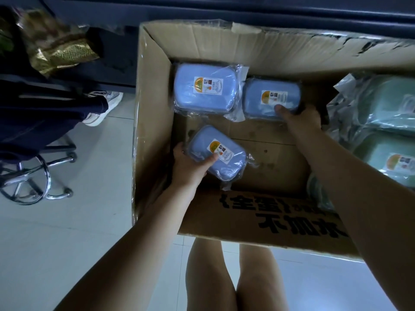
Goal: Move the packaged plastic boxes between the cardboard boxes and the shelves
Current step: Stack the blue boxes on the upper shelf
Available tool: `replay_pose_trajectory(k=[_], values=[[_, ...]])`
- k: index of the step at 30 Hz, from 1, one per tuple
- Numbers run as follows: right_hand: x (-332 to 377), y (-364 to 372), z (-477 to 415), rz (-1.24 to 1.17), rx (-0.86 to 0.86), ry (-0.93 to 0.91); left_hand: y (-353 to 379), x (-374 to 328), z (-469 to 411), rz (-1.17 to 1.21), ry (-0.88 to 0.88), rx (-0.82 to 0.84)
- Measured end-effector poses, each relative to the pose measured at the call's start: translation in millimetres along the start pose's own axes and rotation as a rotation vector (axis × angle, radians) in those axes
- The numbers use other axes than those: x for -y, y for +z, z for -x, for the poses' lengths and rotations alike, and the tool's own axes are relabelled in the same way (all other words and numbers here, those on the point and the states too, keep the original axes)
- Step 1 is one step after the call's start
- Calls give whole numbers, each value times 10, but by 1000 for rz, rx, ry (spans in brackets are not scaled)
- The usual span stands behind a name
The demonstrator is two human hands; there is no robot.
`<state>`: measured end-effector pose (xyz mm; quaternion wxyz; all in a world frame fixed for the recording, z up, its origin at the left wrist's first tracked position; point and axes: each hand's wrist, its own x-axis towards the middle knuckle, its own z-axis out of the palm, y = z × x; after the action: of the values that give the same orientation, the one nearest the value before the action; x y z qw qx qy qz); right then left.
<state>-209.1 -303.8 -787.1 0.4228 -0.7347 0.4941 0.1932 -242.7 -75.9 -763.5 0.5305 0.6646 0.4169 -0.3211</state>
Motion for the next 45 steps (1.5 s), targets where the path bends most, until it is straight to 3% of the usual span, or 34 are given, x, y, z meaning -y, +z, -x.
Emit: replay_pose_trajectory(k=[10, 15, 21, 25, 36, 45], values=[[-289, -174, 324, -19, -54, 22, -94, 101, -16, -171, 59, 6], [-237, -338, 688, 49, -182, 16, -239, -28, 241, -222, 209, -46], [42, -706, 1220, -14, -237, -36, -544, -478, 770, -243, 390, 69], [264, -1050, 1627, -8, -230, -62, -734, -783, 1234, -198, 433, 188], [1078, -2440, 2899, -79, -280, -241, -1237, -1835, 2839, 13, 606, 197], [1259, -3398, 4190, -174, -352, -486, -1571, -2022, 4252, 256, 737, 247]])
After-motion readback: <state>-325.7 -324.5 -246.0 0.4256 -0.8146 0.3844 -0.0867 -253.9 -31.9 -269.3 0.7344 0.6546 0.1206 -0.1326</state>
